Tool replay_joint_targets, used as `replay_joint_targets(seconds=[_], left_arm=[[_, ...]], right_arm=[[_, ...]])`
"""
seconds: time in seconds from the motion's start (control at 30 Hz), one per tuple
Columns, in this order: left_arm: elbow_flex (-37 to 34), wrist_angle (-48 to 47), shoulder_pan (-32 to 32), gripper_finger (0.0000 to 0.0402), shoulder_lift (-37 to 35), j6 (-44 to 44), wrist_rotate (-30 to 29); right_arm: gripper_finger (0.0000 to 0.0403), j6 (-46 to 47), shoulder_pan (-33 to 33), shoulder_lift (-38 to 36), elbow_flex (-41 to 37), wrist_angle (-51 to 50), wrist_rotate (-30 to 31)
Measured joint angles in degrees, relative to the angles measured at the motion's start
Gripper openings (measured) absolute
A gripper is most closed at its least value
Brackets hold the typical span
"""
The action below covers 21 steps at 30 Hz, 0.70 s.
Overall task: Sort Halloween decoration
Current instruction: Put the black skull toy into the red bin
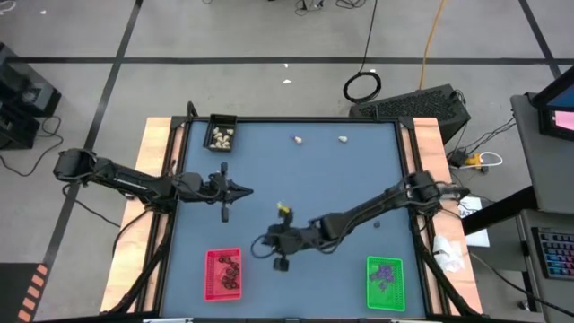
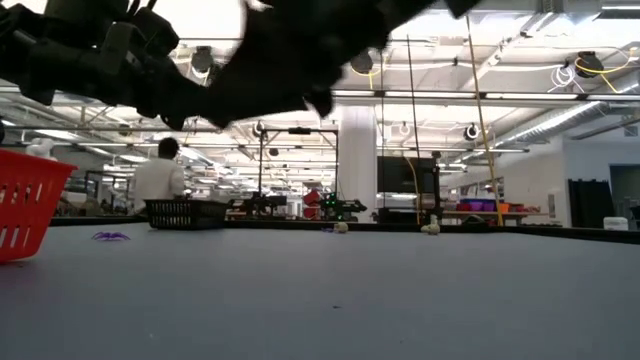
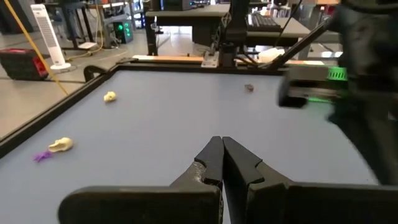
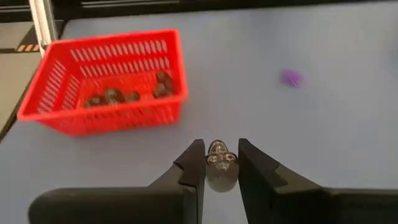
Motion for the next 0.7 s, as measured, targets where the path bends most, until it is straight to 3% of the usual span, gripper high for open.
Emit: replay_joint_targets(seconds=[0.33,0.7], left_arm=[[-0.22,-2.71,0.0,0.0001,-1.29,0.35,-3.02],[-0.2,-3.02,0.0,0.0001,-1.25,0.35,-3.74]], right_arm=[[0.0055,-5.89,0.02,13.97,19.62,0.05,-3.34],[0.0055,-5.83,-1.12,22.95,29.81,-0.26,-9.29]])
